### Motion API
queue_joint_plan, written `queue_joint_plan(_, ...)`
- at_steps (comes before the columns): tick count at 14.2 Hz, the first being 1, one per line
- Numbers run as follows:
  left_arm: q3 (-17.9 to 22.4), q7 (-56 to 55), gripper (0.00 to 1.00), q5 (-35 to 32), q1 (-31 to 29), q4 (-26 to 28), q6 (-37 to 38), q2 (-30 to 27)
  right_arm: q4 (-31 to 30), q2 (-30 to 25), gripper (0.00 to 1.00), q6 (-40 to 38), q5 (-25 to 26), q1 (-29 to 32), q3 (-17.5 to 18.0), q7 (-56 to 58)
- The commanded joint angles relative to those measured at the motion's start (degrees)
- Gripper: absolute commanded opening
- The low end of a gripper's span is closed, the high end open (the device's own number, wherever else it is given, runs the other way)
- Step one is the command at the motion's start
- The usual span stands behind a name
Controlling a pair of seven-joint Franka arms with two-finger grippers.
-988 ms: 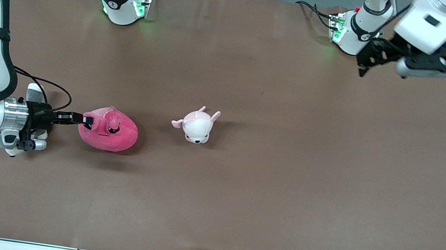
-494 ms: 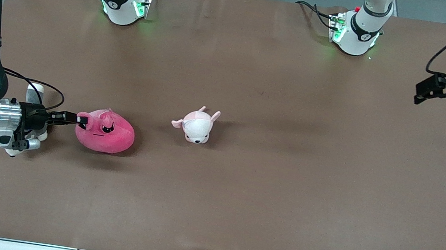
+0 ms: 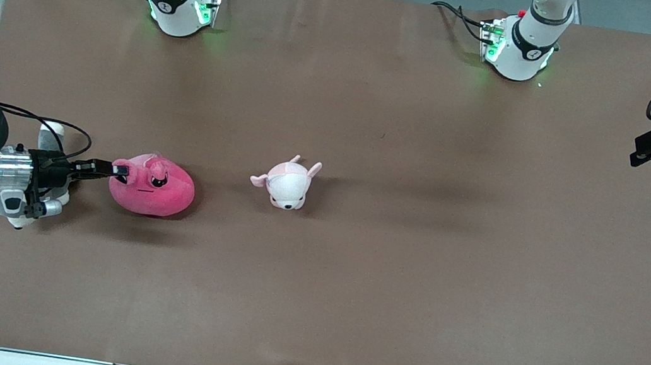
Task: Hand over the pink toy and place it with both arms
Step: 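Lower the pink toy beside the grey cat with the right gripper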
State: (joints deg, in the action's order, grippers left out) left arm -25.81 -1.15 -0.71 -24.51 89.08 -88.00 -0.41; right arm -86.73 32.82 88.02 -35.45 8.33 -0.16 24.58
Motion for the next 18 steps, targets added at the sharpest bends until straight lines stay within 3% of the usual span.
queue_joint_plan(1, -0.3, 0.7, 1.0, 0.6, -0.6, -1.0, -0.3, 0.7, 1.0, 0.6, 0.02, -1.4, -1.1, 1.3, 1.0, 0.9)
queue_joint_plan(8, -0.3, 0.7, 1.0, 0.8, -0.6, -3.0, -0.3, 3.6, 1.0, 2.7, 0.04, -1.3, -1.1, 1.4, 0.9, 4.1)
queue_joint_plan(9, -0.3, 0.7, 1.0, 0.8, -1.0, -3.1, -0.3, 4.2, 1.0, 2.6, 0.21, -1.2, -1.0, 1.7, 0.9, 3.6)
queue_joint_plan(11, -0.3, 0.6, 1.0, 0.8, -1.5, -3.1, -0.3, 4.0, 1.4, 2.5, 1.0, -1.4, -2.2, 2.9, 0.9, 3.0)
queue_joint_plan(16, -0.3, 0.3, 1.0, 0.7, -0.9, -3.7, -0.4, 4.3, 7.8, -5.6, 1.0, -8.0, -0.4, 2.0, 0.9, -16.9)
queue_joint_plan(17, -0.1, 0.4, 1.0, 0.7, -0.4, -3.7, -0.4, 4.3, 7.9, -8.3, 1.0, -8.7, 2.6, 2.0, 1.2, -19.6)
queue_joint_plan(18, 2.5, 0.3, 1.0, 0.6, 2.3, -3.7, -0.4, 4.3, 7.9, -10.5, 1.0, -9.1, 5.9, 1.8, 1.4, -20.3)
